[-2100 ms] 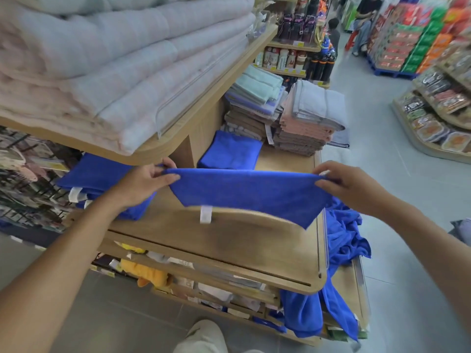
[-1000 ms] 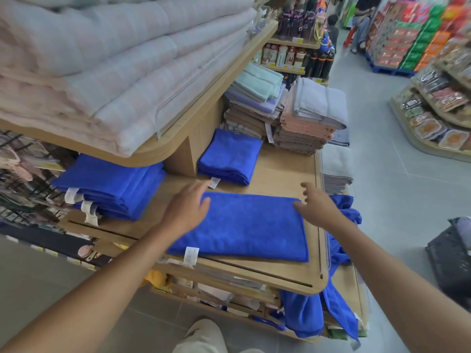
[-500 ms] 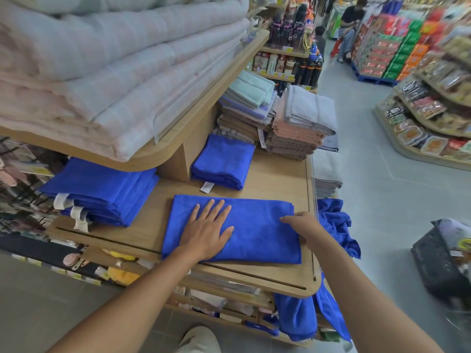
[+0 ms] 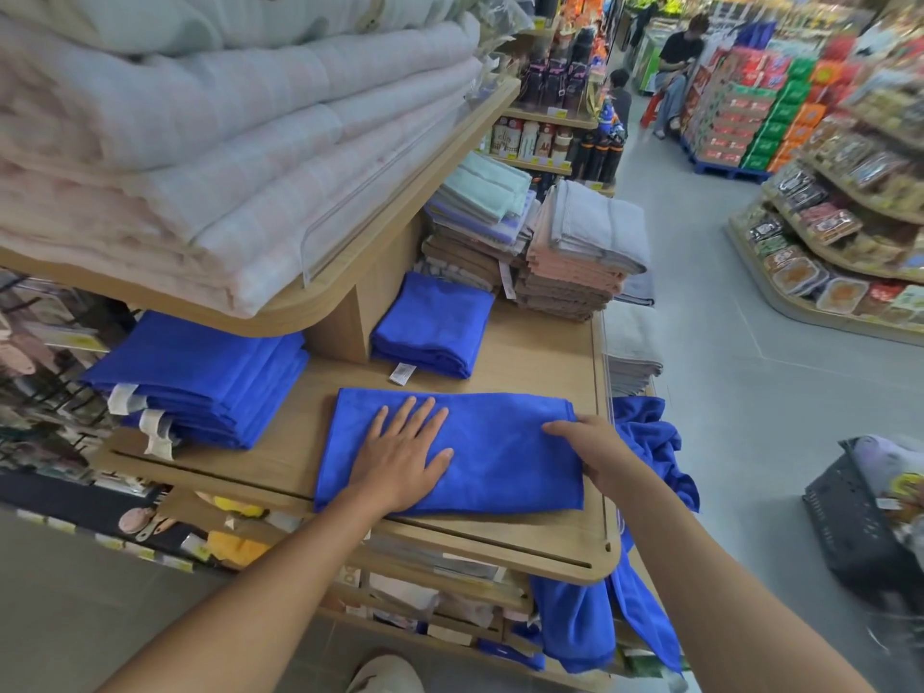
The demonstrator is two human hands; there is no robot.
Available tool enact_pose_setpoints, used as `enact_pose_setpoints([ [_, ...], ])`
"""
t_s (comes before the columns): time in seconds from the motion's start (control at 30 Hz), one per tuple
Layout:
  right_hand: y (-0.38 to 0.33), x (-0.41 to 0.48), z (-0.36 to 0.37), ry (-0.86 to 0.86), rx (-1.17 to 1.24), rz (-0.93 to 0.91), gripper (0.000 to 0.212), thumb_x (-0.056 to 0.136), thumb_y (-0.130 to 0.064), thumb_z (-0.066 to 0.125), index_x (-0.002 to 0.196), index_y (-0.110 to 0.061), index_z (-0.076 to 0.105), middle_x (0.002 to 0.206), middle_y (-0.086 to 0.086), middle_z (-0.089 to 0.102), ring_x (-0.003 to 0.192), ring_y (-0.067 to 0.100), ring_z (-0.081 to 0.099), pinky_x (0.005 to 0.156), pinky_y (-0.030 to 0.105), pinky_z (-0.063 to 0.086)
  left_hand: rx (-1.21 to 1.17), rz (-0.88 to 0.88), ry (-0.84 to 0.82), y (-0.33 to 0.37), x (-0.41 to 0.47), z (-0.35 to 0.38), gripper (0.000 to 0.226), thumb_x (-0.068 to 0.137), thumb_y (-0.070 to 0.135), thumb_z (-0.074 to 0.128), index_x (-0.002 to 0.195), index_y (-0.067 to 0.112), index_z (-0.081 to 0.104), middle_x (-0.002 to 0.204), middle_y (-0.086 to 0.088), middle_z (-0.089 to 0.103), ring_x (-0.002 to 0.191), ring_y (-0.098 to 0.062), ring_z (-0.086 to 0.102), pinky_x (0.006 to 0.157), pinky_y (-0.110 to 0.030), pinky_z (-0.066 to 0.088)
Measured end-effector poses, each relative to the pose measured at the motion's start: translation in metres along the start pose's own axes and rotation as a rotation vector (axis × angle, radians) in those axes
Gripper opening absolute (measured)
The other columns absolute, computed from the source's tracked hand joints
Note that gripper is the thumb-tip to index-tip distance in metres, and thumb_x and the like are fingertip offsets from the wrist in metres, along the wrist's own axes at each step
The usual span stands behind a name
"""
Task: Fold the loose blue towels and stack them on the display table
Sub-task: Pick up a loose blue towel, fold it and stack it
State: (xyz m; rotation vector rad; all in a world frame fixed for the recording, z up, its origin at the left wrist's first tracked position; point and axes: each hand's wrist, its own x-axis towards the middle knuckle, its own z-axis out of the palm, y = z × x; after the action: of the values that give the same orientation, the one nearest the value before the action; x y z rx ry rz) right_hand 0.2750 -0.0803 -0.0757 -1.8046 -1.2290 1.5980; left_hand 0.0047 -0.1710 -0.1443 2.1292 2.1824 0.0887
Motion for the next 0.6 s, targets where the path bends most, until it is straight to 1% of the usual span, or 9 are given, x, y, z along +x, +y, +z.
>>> enact_pose_setpoints([
  [0.03,0.000,-0.001,0.000,0.023,0.015,-0.035,0.028,0.091,-0.021,0.072,0.117,-0.016,0.065,0.118,0.007,0.069,0.108,0.029,0.066,0.099,0.052,0.055,0.000,-0.003,-0.005,0.002,0.000,-0.001,0.080,0.091,0.070,0.000,0.162,0.034,0.003,0.170,0.009,-0.002,0.156,-0.014,-0.008,0.126,-0.046,-0.005],
  [0.1,-0.001,-0.003,-0.002,0.108,-0.067,-0.099,0.016,0.092,-0.016,0.066,0.106,-0.021,0.059,0.110,0.005,0.066,0.100,0.024,0.065,0.091,0.049,0.057,-0.006,-0.004,-0.014,0.009,-0.002,0.000,0.081,0.091,0.070,0.000,0.162,0.033,0.002,0.170,0.008,-0.003,0.156,-0.016,-0.010,0.125,-0.047,-0.006],
  [0.17,-0.002,-0.005,-0.006,0.158,-0.178,-0.160,0.019,0.092,-0.013,0.061,0.107,-0.021,0.053,0.102,-0.001,0.062,0.090,0.017,0.062,0.075,0.040,0.056,-0.004,-0.004,-0.026,0.021,-0.004,0.002,0.081,0.090,0.070,-0.001,0.162,0.032,-0.001,0.170,0.007,-0.005,0.156,-0.017,-0.012,0.125,-0.049,-0.007],
  [0.23,-0.008,-0.012,-0.012,0.161,-0.208,-0.220,0.033,0.093,-0.014,0.059,0.119,-0.030,0.047,0.098,-0.011,0.058,0.085,0.009,0.059,0.062,0.028,0.046,0.001,-0.017,-0.030,0.034,-0.005,0.005,0.081,0.091,0.069,-0.002,0.162,0.031,-0.001,0.170,0.006,-0.006,0.156,-0.019,-0.012,0.125,-0.050,-0.007],
  [0.3,-0.022,-0.020,-0.019,0.153,-0.183,-0.292,0.040,0.093,-0.015,0.061,0.124,-0.034,0.047,0.101,-0.014,0.060,0.086,0.007,0.061,0.062,0.024,0.044,0.007,-0.035,-0.028,0.046,-0.002,0.005,0.080,0.092,0.068,-0.001,0.162,0.030,-0.001,0.171,0.005,-0.006,0.156,-0.020,-0.012,0.125,-0.052,-0.006],
  [0.37,-0.039,-0.030,-0.022,0.121,-0.159,-0.377,0.042,0.092,-0.016,0.065,0.126,-0.037,0.050,0.105,-0.009,0.064,0.088,0.011,0.066,0.064,0.025,0.048,0.009,-0.026,-0.035,0.059,0.001,0.005,0.076,0.096,0.066,0.002,0.162,0.029,-0.002,0.171,0.004,-0.007,0.156,-0.021,-0.013,0.124,-0.053,-0.005],
  [0.47,-0.065,-0.045,-0.016,0.028,-0.219,-0.460,0.046,0.091,-0.019,0.070,0.125,-0.044,0.051,0.110,-0.008,0.063,0.089,0.013,0.068,0.057,0.021,0.053,-0.008,0.020,-0.017,0.078,0.003,0.005,0.072,0.101,0.063,0.008,0.162,0.027,-0.001,0.171,0.002,-0.006,0.156,-0.022,-0.013,0.124,-0.053,-0.006],
  [0.53,-0.075,-0.052,-0.005,-0.054,-0.281,-0.455,0.051,0.090,-0.018,0.072,0.128,-0.045,0.052,0.112,-0.008,0.060,0.091,0.017,0.069,0.057,0.028,0.059,-0.020,0.044,0.010,0.085,0.003,0.001,0.071,0.102,0.061,0.012,0.163,0.026,0.003,0.171,0.001,-0.003,0.157,-0.023,-0.010,0.125,-0.053,-0.005],
  [0.6,-0.081,-0.054,0.009,-0.111,-0.312,-0.456,0.053,0.088,-0.017,0.073,0.130,-0.043,0.053,0.112,-0.004,0.059,0.089,0.023,0.070,0.066,0.041,0.061,-0.058,0.070,0.013,0.083,0.001,-0.002,0.069,0.102,0.061,0.016,0.162,0.028,0.008,0.171,0.001,0.000,0.157,-0.022,-0.007,0.125,-0.053,-0.004],
])
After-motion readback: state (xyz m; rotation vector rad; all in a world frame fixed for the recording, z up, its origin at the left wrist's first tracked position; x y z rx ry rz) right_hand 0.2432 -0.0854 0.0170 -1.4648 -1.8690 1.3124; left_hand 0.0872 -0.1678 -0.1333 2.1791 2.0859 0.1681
